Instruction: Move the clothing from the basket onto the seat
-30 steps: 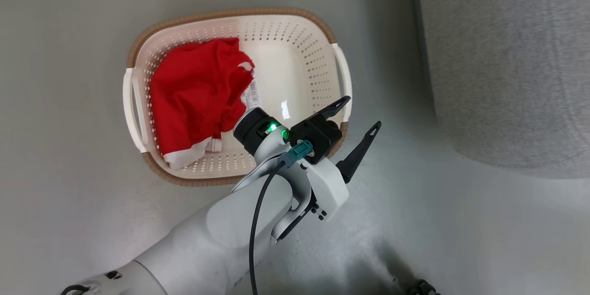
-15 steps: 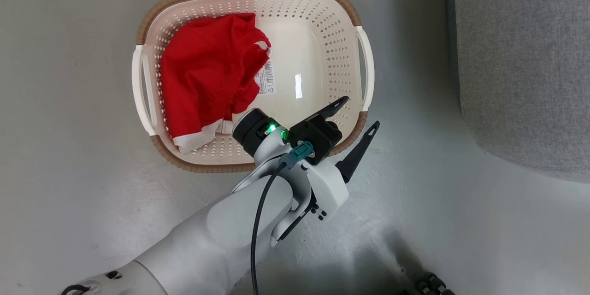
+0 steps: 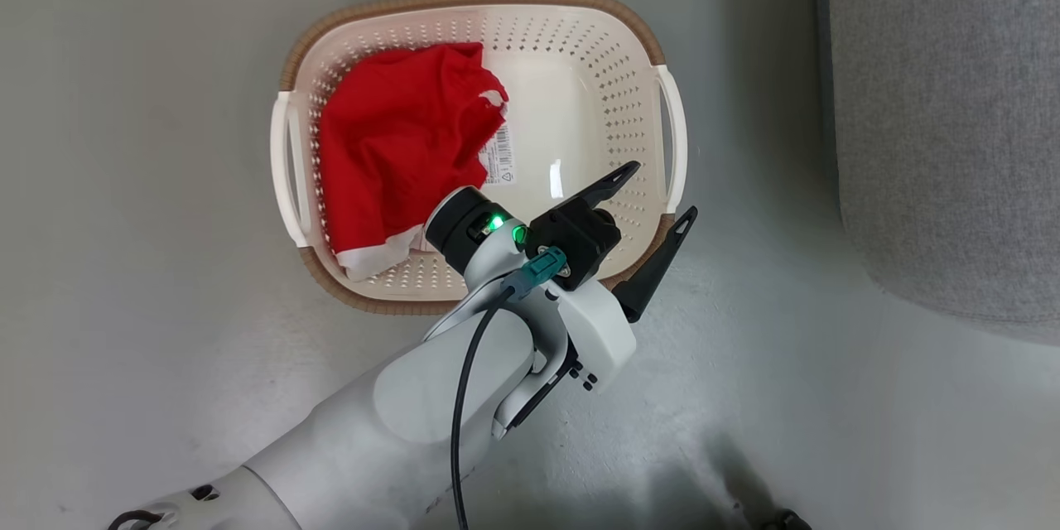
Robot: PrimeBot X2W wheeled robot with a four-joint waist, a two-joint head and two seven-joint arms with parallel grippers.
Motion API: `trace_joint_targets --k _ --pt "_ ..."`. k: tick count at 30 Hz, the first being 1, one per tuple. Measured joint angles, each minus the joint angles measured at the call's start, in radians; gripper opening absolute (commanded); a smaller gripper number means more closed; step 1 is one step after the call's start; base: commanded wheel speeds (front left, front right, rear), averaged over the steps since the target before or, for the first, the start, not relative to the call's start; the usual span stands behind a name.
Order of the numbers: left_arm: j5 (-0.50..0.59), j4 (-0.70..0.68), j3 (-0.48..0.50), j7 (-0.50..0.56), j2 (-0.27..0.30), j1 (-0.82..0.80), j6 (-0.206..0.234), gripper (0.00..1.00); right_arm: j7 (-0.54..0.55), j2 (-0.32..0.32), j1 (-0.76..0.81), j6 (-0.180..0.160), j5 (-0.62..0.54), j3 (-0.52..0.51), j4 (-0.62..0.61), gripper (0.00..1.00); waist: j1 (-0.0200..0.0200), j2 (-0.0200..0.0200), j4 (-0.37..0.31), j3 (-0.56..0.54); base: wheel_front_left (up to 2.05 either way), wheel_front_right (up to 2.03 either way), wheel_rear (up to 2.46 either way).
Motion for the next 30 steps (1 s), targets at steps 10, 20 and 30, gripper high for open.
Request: trace_joint_targets --k 10,20,30 --pt "0.002 -0.024 0.027 0.0 -0.001 0.007 -0.003 1.0 -0.014 -0.035 0.049 0.0 0.05 0.055 -0.063 1.0 0.0 0.0 0.019 -0.063 0.0 0.0 0.0" --pt "0.02 -0.029 0.101 0.0 -0.003 0.071 -0.024 1.0 -0.015 0.014 0.217 0.0 0.002 0.066 -0.129 1.0 0.0 0.0 0.03 -0.177 0.0 0.0 0.0" --pt "0.059 -0.014 0.224 0.0 -0.007 0.201 -0.037 1.0 -0.015 0.089 0.375 0.0 0.007 0.048 -0.225 1.0 0.0 0.0 0.051 -0.325 0.0 0.0 0.0"
